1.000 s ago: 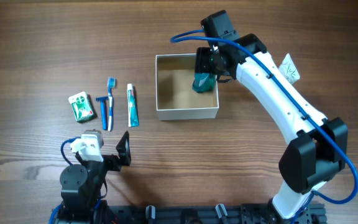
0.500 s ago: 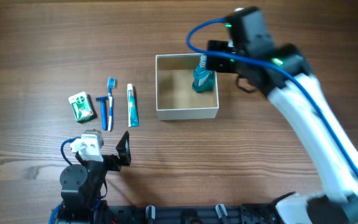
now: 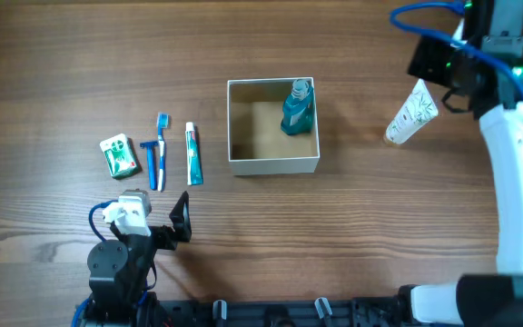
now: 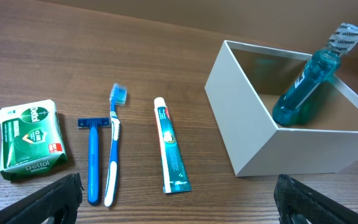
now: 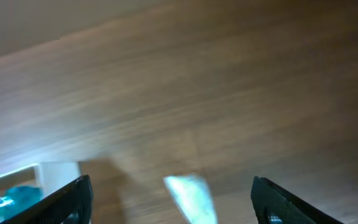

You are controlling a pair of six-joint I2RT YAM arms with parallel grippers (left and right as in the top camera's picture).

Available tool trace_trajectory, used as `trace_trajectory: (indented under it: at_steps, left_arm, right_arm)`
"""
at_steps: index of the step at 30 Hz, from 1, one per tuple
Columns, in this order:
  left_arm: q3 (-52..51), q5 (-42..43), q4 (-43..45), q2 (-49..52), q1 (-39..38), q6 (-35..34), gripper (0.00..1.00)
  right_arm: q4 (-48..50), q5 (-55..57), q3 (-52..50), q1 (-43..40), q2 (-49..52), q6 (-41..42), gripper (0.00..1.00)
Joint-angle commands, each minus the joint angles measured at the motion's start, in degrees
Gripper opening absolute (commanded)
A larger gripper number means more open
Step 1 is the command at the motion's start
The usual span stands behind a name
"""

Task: Pack container
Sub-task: 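Move the right gripper to the white lotion tube and grasp it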

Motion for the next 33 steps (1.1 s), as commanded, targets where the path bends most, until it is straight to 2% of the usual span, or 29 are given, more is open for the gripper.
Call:
trace_trajectory:
  at_steps: [1, 7, 13, 14, 16, 17, 25, 27, 28, 30, 33]
  left_arm:
    - [-0.74, 1.73, -0.02, -0.61, -0.31, 0.72, 1.0]
    - [-0.74, 1.73, -0.02, -0.61, -0.31, 0.72, 1.0]
    - [-0.74, 1.73, -0.02, -0.61, -0.31, 0.72, 1.0]
    - [-0.74, 1.73, -0.02, -0.61, -0.31, 0.72, 1.0]
    - [-0.74, 1.7, -0.02, -0.61, -0.31, 0.72, 1.0]
    - [-0.74, 1.7, -0.02, -0.61, -0.31, 0.72, 1.0]
    - [-0.74, 1.73, -0.02, -0.61, -0.31, 0.72, 1.0]
    - [-0.74, 1.73, -0.02, -0.61, -0.31, 0.72, 1.0]
    - [-0.74, 1.73, -0.02, -0.61, -0.31, 0.74, 1.0]
    - [-0.74, 1.7, -0.02, -0.61, -0.31, 0.72, 1.0]
    - [-0.74, 1.73, -0.02, -0.61, -0.31, 0.72, 1.0]
  right_arm:
    - [-2.89, -7.82, 0.33, -2.38, 3.82, -3.41, 0.79]
    - [-8.15, -8.57, 0.33, -2.36, 7.63, -4.92, 0.77]
    - [-11.87, -8.31, 0.33, -2.36, 8.52, -6.25, 0.64]
    - [-11.91, -8.35, 0.33, -2.36, 8.52, -6.27, 0.6]
    - [-11.93, -8.39, 0.31, -2.36, 8.52, -6.23, 0.42]
    - [-11.91, -8.39, 0.11, -2.36, 8.52, -6.29, 0.4]
    - [-8.0, -8.33, -6.91, -2.36, 8.57, -6.19, 0.41]
    - [-6.91, -6.97, -8.24, -2.36, 8.57, -4.35, 0.38]
    - [-6.58, -6.08, -8.57, -2.36, 8.57, -3.13, 0.31]
    - [-5.84, -5.7, -8.57, -2.36, 8.57, -3.06, 0.04]
    - [-4.26, -5.81, -8.48, -2.34, 7.78, -2.49, 0.04]
